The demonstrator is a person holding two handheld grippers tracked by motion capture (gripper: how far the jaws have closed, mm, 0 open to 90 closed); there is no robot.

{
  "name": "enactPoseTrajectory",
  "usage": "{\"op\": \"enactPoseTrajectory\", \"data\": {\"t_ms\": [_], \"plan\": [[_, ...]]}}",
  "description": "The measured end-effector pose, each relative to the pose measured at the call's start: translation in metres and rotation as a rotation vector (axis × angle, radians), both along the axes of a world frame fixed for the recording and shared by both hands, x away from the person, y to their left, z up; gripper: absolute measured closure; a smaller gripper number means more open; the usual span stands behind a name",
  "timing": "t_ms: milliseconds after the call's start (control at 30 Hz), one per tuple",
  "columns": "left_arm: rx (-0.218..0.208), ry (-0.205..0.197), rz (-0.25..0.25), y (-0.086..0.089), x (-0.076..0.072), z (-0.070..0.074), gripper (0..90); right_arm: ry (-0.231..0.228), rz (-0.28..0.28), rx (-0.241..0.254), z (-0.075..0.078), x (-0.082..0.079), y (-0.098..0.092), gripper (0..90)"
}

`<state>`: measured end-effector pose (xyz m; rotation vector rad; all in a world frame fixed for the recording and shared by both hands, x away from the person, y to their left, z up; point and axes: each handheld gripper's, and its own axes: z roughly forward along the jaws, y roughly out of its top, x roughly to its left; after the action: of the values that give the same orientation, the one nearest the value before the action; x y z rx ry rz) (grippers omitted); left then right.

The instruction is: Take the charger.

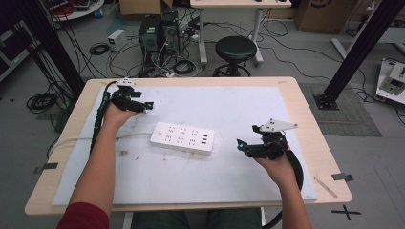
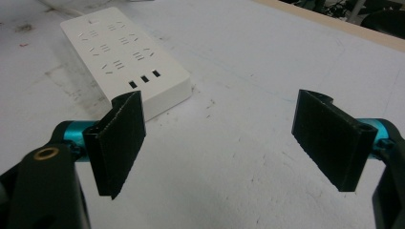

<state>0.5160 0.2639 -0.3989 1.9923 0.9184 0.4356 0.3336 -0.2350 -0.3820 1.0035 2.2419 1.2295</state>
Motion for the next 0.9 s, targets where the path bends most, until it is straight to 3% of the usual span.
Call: {"op": "enactPoseTrajectory", "data": {"t_ms": [67, 200, 433, 900], "plan": [[0.04, 0.03, 0.025, 0.003, 0.009, -0.008, 17.4, 0.0, -0.003, 0.002, 0.0, -0.001, 0.0, 19.1], [0.051, 0.076, 0.03, 0.005, 0.02, -0.018, 17.4, 0.002, -0.006, -0.002, -0.001, -0.003, 0.001, 19.1], [0.085, 0.105, 0.033, 0.004, 0.028, -0.036, 17.4, 0.012, -0.013, -0.007, -0.003, -0.003, 0.005, 19.0], [0.098, 0.12, 0.023, 0.004, 0.031, -0.045, 24.1, 0.019, -0.006, -0.012, -0.002, 0.001, 0.01, 19.1]]}}
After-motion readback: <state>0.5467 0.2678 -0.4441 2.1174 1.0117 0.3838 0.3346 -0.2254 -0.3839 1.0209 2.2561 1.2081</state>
